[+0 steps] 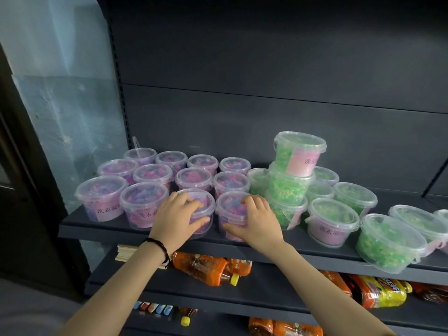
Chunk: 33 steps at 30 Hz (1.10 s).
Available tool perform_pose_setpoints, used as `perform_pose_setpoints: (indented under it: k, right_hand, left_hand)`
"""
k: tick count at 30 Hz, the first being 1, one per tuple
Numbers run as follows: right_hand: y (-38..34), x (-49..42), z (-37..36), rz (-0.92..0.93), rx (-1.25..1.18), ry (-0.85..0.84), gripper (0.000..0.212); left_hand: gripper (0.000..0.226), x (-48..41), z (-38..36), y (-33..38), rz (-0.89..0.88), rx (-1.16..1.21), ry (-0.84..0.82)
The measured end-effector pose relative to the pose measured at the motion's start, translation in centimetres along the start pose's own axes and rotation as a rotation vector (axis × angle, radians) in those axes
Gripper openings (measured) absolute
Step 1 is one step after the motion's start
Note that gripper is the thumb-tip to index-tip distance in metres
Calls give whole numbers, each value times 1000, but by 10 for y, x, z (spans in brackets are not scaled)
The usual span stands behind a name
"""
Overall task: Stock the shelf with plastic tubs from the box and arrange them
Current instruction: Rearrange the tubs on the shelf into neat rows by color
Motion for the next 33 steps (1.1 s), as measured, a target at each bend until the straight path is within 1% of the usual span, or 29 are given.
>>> perform_pose_setpoints:
  k: [3, 7, 8, 9, 10, 11, 12, 13, 15, 17, 19, 21, 27, 29, 33]
  right_hand:
    - [7, 1, 4, 29, -13, -34, 67]
    - [13, 3, 11, 57, -14, -35, 63]
    - [13, 3, 11, 61, -2, -37, 63]
    - [14, 2, 11, 62, 11, -45, 62]
    - [14, 2, 11, 58, 19, -57, 60]
    - [15, 2, 11, 50, 21, -70, 58]
    - [17, 2, 12, 44, 16, -83, 56]
    - [18, 2, 12, 41, 8, -95, 55]
    - [18, 2, 13, 39, -9, -112, 55]
    - [17, 3, 13, 35, -31, -110, 55]
    - [15, 6, 12, 29, -55, -99, 54]
    - [14, 8, 11, 25, -67, -88, 54]
    - [11, 9, 10, 29, -77, -93, 53]
    - [10, 9, 8, 30, -71, -97, 53]
    - [8, 8, 6, 19, -94, -91, 52]
  left_hand:
    - [52, -2, -1, -3, 14, -42, -56]
    - [69, -4, -8, 12, 27, -222, -176]
    - [73, -8, -8, 17, 21, -203, -199]
    - [77, -13, -6, 19, 18, -130, -230]
    - [78, -19, -2, 16, 12, -6, -266]
    - [73, -25, 2, 9, 0, 147, -320]
    - [61, -30, 6, -1, -32, 275, -388]
    - [49, -32, 10, -10, -86, 334, -452]
    - [40, -32, 13, -30, -150, 321, -557]
    - [40, -31, 11, -41, -121, 326, -621]
    - [47, -33, 9, -44, -116, 341, -618]
    - [50, -34, 6, -46, -137, 264, -608]
    - [67, -35, 0, -45, -106, -156, -459]
    - [67, -39, -3, -37, -101, -181, -432]
    - [69, -41, -10, -37, -71, -124, -415]
Point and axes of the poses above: each hand's wrist, its own x-axis away from the middle knuckle, its own z-axis out of the back of the hand, y = z × x, the point moved 5 cm from there along -x, towards the middle knuckle
